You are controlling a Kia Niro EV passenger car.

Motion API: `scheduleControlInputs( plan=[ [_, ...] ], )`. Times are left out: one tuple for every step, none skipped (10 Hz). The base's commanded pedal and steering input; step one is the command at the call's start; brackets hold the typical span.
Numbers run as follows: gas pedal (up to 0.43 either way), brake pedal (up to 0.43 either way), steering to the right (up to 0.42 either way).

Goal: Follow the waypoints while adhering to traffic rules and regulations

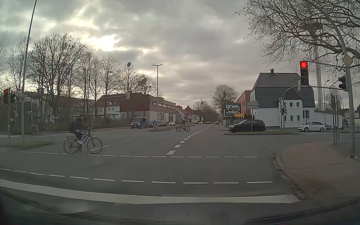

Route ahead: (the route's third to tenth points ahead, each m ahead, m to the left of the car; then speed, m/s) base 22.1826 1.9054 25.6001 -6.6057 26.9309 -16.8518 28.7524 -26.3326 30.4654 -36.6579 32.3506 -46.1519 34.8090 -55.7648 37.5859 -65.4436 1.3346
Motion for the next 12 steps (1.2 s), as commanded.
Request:
scheduleControlInputs(
  plan=[
    [0.0,0.232,0.008],
    [0.0,0.232,0.01],
    [0.0,0.232,0.01],
    [0.0,0.238,0.009],
    [0.0,0.238,0.01],
    [0.0,0.244,0.009],
    [0.0,0.25,0.01],
    [0.0,0.25,0.01],
    [0.0,0.256,0.01],
    [0.0,0.256,0.01],
    [0.0,0.256,0.01],
    [0.0,0.256,0.01]
  ],
)
